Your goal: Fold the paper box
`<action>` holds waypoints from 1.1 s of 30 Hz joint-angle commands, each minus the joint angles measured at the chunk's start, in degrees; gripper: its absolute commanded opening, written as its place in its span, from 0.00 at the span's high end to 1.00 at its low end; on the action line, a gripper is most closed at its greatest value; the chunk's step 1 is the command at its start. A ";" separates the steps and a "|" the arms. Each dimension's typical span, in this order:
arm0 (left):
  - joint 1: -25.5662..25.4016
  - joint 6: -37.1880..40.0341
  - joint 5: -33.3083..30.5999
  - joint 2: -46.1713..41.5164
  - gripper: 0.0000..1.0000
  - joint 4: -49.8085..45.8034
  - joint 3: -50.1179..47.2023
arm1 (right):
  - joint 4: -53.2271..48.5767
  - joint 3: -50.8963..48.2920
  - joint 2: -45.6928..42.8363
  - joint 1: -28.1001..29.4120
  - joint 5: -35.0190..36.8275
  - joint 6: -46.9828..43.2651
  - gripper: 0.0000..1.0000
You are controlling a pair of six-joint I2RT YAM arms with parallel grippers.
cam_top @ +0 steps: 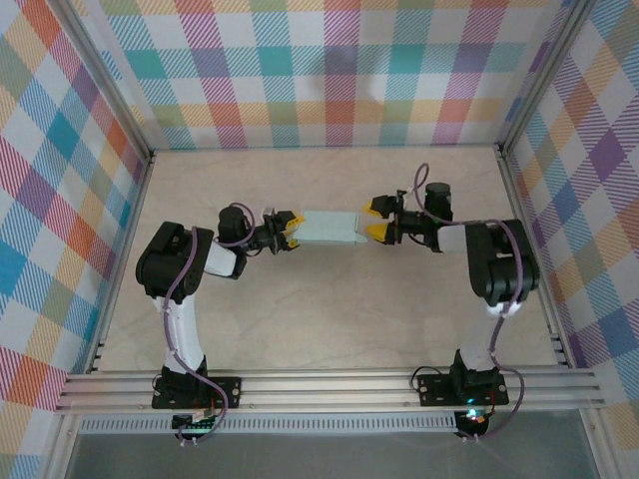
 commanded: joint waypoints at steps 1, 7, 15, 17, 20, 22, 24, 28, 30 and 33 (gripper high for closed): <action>-0.41 -4.52 -3.28 -2.13 0.70 -1.80 -2.87 | -28.89 3.24 -9.00 -0.78 11.57 -27.84 0.26; -0.41 -9.26 -8.17 -7.39 0.69 -8.85 -7.94 | -37.77 1.87 -21.23 1.87 24.19 -50.91 0.26; -0.33 -9.74 -8.61 -14.33 0.69 -21.57 -6.93 | -30.74 -9.03 -33.64 12.85 31.92 -90.67 0.21; -0.32 -9.00 -8.23 -15.02 0.69 -24.46 -6.37 | -31.61 -8.73 -34.20 14.01 31.62 -96.71 0.18; -0.32 -8.16 -6.92 -15.56 0.69 -27.21 -5.10 | -35.26 -5.52 -32.44 16.64 34.94 -103.07 0.15; -0.32 -7.08 -5.89 -16.00 0.69 -29.13 -4.16 | -37.69 -2.94 -30.07 19.28 39.68 -107.53 0.14; -0.24 -5.58 -5.22 -16.62 0.69 -32.10 -3.33 | -40.55 -0.21 -27.55 21.26 42.75 -110.89 0.13; -0.10 -4.76 -3.71 -16.76 0.69 -33.60 -2.37 | -44.08 4.57 -22.92 24.29 48.08 -115.36 0.10; 0.03 -3.70 -3.18 -16.89 0.69 -35.27 -1.87 | -44.54 6.43 -20.28 25.32 50.57 -116.87 0.10; 0.03 -1.49 -2.29 -17.19 0.69 -38.14 -1.36 | -43.22 7.89 -17.35 26.10 53.48 -117.97 0.12</action>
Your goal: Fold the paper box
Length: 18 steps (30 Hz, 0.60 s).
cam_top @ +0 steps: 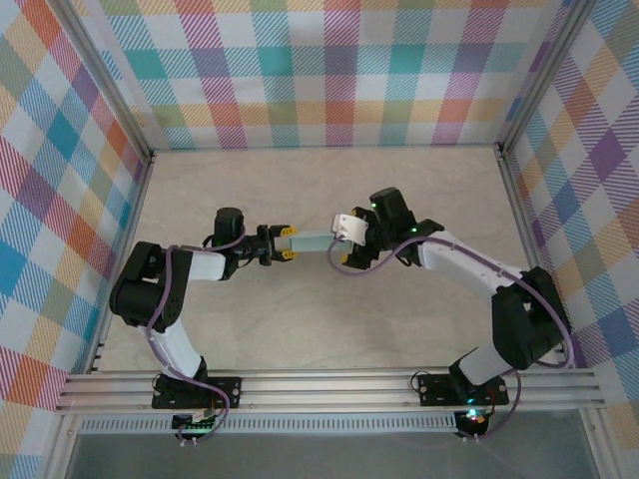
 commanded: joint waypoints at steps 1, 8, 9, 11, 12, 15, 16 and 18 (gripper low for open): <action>0.02 3.15 2.15 -2.15 0.69 -5.11 1.57 | -1.05 2.22 2.88 0.74 5.31 -5.15 0.13; 0.03 3.00 2.35 -2.05 0.70 -4.34 1.62 | -1.34 3.61 5.68 0.88 6.60 -6.46 0.26; 0.03 3.17 2.42 -1.99 0.70 -4.33 1.66 | -1.46 3.71 5.71 0.97 6.48 -6.33 0.31; 0.03 3.24 2.43 -1.87 0.70 -4.44 1.67 | -1.82 3.92 5.73 1.00 6.43 -6.32 0.34; 0.03 3.30 2.42 -1.80 0.70 -4.47 1.74 | -2.06 4.09 5.77 1.06 6.34 -6.21 0.40; 0.03 4.52 2.00 -1.75 0.69 -5.82 2.13 | -5.02 5.46 6.22 1.09 5.44 -5.70 0.48; 0.03 4.71 1.82 -1.70 0.69 -6.10 2.14 | -5.25 5.58 6.21 1.08 5.24 -5.53 0.48; 0.03 5.20 1.63 -1.96 0.67 -6.77 2.45 | -5.74 5.58 5.98 1.07 5.20 -5.46 0.48</action>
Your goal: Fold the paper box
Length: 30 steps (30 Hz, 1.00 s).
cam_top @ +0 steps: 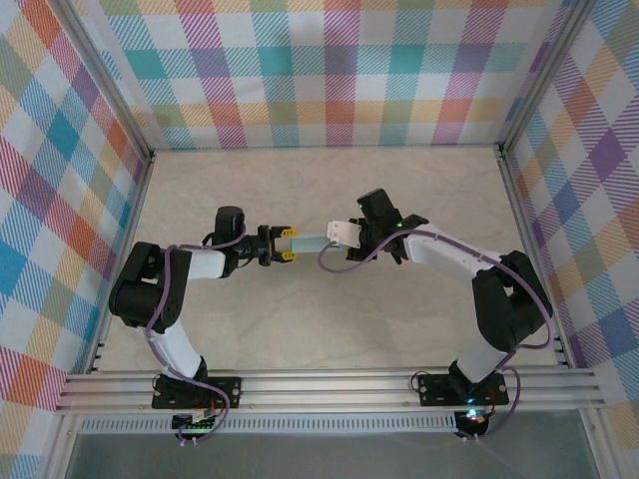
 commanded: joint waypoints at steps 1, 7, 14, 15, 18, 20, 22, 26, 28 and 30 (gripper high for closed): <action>0.01 3.12 0.68 -1.79 0.65 -3.14 1.44 | -2.03 2.13 0.12 0.04 -0.97 0.27 0.49; 0.06 11.68 -1.34 -4.23 0.44 -13.67 4.10 | -2.63 1.87 -0.84 0.08 -1.41 1.27 0.58; 1.87 37.64 -11.24 -11.17 0.13 -43.67 13.39 | -4.10 1.10 -2.07 -0.14 -2.50 3.39 0.58; 1.96 43.85 -14.66 -12.08 0.04 -50.85 15.98 | -4.52 0.90 -2.42 -0.22 -2.87 3.83 0.58; 2.03 60.90 -26.70 -14.57 0.00 -60.61 21.29 | -5.91 0.25 -3.84 -0.58 -5.02 5.66 0.58; 2.02 70.09 -31.66 -16.45 0.00 -60.08 21.85 | -7.24 0.02 -4.70 -0.97 -6.62 6.77 0.58; 2.04 76.90 -37.45 -18.24 0.00 -59.06 21.29 | -8.59 -0.37 -5.59 -1.32 -7.95 7.59 0.58; 2.03 87.49 -50.95 -21.95 0.00 -53.97 17.56 | -11.19 -1.25 -6.78 -2.79 -10.42 9.11 0.59; 2.03 92.59 -51.37 -24.38 0.00 -46.66 14.03 | -11.86 -1.85 -7.56 -3.49 -11.17 9.28 0.59; 1.15 102.15 -45.86 -26.95 0.00 -37.49 9.85 | -12.29 -2.28 -8.48 -4.48 -12.70 9.45 0.59</action>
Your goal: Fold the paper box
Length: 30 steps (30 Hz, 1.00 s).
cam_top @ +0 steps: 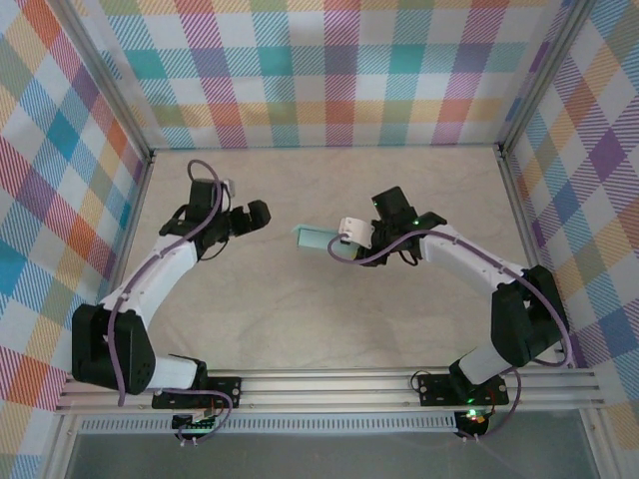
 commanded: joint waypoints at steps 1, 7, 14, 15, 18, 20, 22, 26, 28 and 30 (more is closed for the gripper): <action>-0.99 22.11 1.22 -4.27 0.00 12.77 -5.68 | -3.00 -1.17 -2.33 -1.40 -5.04 1.54 0.59; -3.53 40.77 19.93 -5.43 0.00 12.53 -7.10 | -7.27 0.00 -2.08 -2.80 -7.66 1.18 0.61; -7.64 56.22 33.11 -3.17 0.01 3.82 -5.92 | -9.80 0.63 -2.47 -3.28 -8.62 0.11 0.61; -7.89 57.98 35.15 -2.59 0.01 2.74 -5.53 | -9.97 0.67 -2.47 -3.25 -8.99 0.00 0.61; -9.61 64.44 36.19 -0.76 0.01 2.40 -5.35 | -10.64 0.85 -2.54 -3.23 -10.96 -0.10 0.60; -10.33 67.05 36.53 1.37 0.01 -0.12 -3.95 | -11.10 1.02 -2.78 -3.28 -12.36 -0.02 0.61; -10.55 69.03 38.02 3.76 0.03 -2.72 -1.55 | -12.20 1.48 -2.99 -3.15 -13.30 -0.11 0.61; -11.35 72.07 39.44 8.90 0.08 -5.64 2.65 | -13.58 1.55 -3.74 -3.19 -14.30 -0.28 0.61; -12.46 73.95 40.16 10.75 0.11 -6.85 4.11 | -14.02 1.46 -4.05 -3.19 -14.09 -0.17 0.61; -13.23 75.19 41.77 12.32 0.17 -8.09 5.52 | -14.43 1.46 -4.38 -3.13 -14.04 -0.18 0.61</action>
